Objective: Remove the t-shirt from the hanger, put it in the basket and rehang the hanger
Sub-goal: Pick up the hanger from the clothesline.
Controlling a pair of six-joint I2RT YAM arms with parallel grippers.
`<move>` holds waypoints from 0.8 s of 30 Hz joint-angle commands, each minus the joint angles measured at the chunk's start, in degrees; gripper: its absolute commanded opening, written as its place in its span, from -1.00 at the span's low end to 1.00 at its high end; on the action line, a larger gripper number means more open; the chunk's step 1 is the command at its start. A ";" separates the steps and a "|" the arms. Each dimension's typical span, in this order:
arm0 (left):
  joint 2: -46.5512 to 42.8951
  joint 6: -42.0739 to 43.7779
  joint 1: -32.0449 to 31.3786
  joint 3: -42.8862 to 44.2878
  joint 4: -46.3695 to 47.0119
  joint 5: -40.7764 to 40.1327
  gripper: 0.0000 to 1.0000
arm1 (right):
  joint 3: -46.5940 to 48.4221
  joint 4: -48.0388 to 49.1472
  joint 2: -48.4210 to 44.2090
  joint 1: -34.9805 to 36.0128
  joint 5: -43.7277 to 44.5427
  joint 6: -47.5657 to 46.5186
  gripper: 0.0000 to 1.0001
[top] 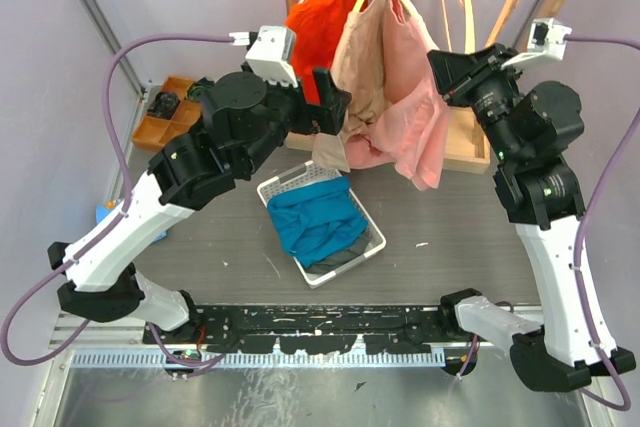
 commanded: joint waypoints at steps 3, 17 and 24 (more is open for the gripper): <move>1.91 1.07 0.23 3.13 3.31 1.95 0.96 | -1.34 7.02 -6.12 0.13 -1.24 1.79 -0.99; 12.30 1.25 5.70 12.18 6.48 10.22 0.96 | -3.26 1.60 -14.48 0.17 -3.32 4.57 -0.99; 19.53 0.20 8.14 21.78 6.89 16.52 0.98 | -3.23 -1.02 -17.53 0.22 -4.12 4.46 -0.99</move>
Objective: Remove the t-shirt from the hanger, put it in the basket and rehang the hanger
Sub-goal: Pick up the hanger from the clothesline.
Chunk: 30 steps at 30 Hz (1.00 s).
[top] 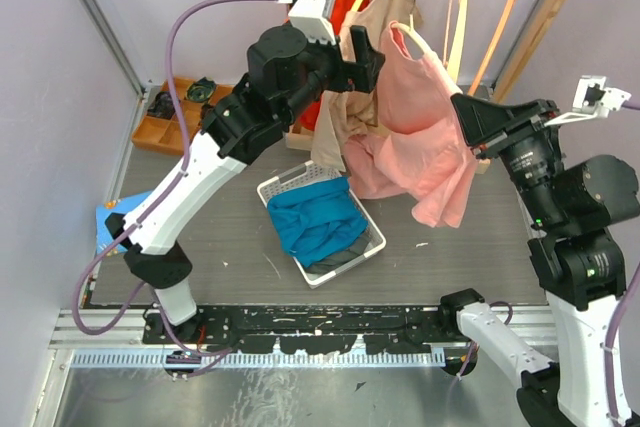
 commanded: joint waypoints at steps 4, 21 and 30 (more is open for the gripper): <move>4.50 -2.09 0.94 6.58 7.62 9.79 0.99 | 0.89 5.31 -3.60 0.23 -2.25 1.03 -0.99; 9.62 -6.51 0.91 8.38 19.25 19.68 0.91 | -0.58 2.84 -6.73 0.18 -2.83 1.60 -0.99; 4.80 -7.97 0.98 -0.54 27.23 21.84 0.91 | -1.16 2.43 -7.67 0.21 -2.06 2.10 -0.99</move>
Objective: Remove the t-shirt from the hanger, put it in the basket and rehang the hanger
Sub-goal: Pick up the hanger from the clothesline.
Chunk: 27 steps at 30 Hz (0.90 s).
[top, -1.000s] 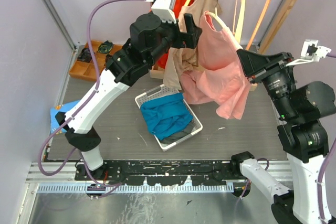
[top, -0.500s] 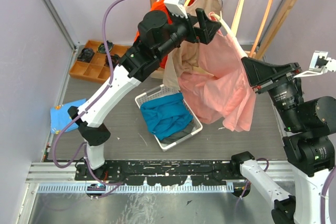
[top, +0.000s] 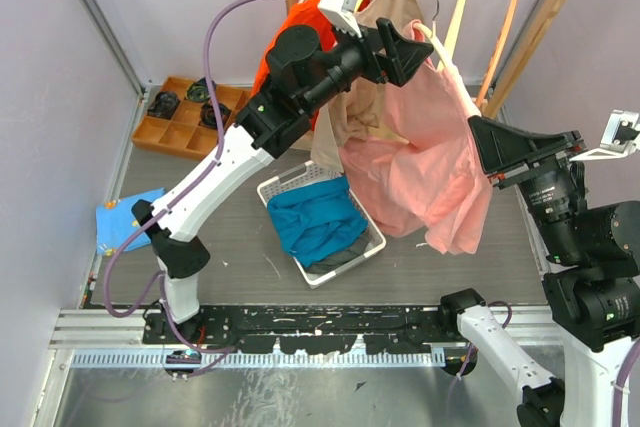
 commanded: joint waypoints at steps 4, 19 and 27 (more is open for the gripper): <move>-5.24 -1.35 -0.01 -6.04 9.20 2.25 0.91 | -0.29 5.38 -0.75 0.25 -2.08 1.80 -0.99; -7.28 -2.11 0.44 -8.50 10.44 2.42 0.91 | -0.95 6.17 -1.22 0.28 -2.12 2.75 -0.99; -9.00 -2.52 0.38 -11.82 8.95 1.40 0.89 | -0.29 6.20 -1.06 0.32 -2.17 2.70 -0.99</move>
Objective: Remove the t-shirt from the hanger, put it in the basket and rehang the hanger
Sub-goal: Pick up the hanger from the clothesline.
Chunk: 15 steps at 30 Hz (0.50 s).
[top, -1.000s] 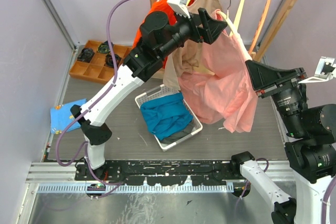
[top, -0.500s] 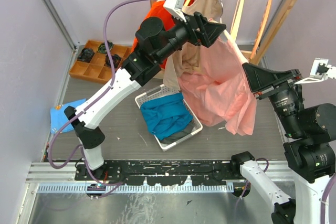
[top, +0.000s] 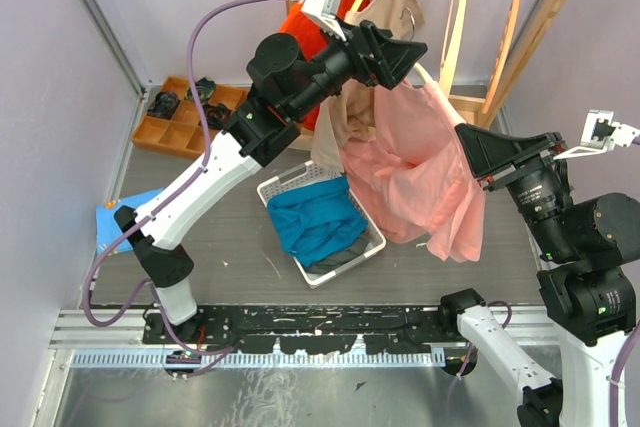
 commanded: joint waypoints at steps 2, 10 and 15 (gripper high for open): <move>-3.66 0.02 0.18 -4.03 0.54 -1.76 0.89 | 2.38 8.14 -0.53 0.21 -0.64 0.61 -0.99; -5.91 0.66 0.28 -8.80 1.06 -4.39 0.90 | 2.63 8.49 -0.18 0.19 -1.57 0.41 -0.99; -3.05 0.52 0.32 -5.44 1.03 -3.24 0.90 | 2.57 8.84 -0.18 0.27 -1.97 0.42 -0.99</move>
